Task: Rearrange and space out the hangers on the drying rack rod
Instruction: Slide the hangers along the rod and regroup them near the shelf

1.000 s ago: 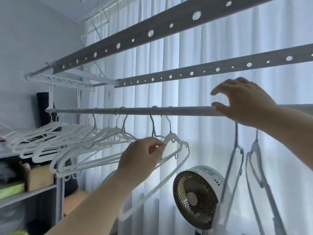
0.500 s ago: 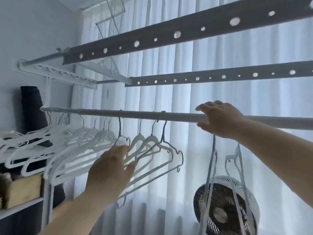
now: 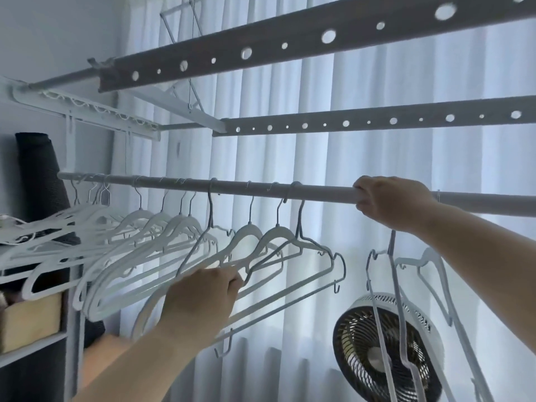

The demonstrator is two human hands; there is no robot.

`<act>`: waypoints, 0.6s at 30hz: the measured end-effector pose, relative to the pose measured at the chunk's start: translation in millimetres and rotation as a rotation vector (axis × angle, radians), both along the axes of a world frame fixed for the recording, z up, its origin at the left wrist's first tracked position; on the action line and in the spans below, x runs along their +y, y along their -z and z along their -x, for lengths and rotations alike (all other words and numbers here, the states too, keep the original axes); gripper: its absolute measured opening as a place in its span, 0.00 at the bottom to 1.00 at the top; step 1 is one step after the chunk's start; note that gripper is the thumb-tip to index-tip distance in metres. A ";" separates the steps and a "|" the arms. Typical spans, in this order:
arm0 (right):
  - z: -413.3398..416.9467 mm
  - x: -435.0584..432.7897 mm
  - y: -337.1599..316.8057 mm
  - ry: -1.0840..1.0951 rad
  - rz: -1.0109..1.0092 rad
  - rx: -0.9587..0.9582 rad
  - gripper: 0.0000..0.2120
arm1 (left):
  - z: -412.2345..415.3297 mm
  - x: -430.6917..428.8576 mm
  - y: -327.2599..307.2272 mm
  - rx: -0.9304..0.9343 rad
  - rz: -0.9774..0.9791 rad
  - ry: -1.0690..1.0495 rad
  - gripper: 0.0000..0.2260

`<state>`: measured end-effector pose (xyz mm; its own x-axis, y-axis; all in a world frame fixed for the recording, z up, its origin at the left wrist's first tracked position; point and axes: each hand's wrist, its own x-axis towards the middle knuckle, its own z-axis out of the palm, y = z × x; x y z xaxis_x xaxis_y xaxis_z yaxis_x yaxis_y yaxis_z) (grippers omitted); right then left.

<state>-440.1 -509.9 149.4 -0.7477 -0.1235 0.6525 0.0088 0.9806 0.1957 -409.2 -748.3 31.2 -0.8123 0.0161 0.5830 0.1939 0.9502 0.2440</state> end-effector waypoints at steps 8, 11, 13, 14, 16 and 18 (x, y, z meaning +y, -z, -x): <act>-10.2 16.7 -0.8 -0.055 0.005 -0.006 0.12 | 4.3 18.6 -31.8 -0.004 -0.190 0.127 0.13; -12.1 20.6 -1.2 -0.053 0.009 -0.004 0.12 | 10.3 31.5 -37.7 -0.002 -0.224 0.163 0.13; -12.0 20.4 -2.2 -0.050 0.013 -0.018 0.12 | 17.3 40.1 -43.1 -0.033 -0.221 0.184 0.13; -11.9 20.6 -1.9 -0.049 0.012 -0.022 0.12 | 21.6 44.6 -44.8 -0.054 -0.210 0.191 0.14; -11.4 22.4 -0.4 -0.055 -0.001 -0.016 0.13 | 29.7 52.8 -44.0 -0.100 -0.204 0.200 0.16; -12.5 25.2 0.1 -0.064 -0.014 -0.007 0.14 | 35.5 59.5 -38.8 -0.154 -0.189 0.187 0.15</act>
<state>-427.6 -484.6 149.3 -0.7425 -0.1803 0.6452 -0.0554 0.9763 0.2091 -444.6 -688.8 70.0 -0.8844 0.0762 0.4604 0.3081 0.8364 0.4534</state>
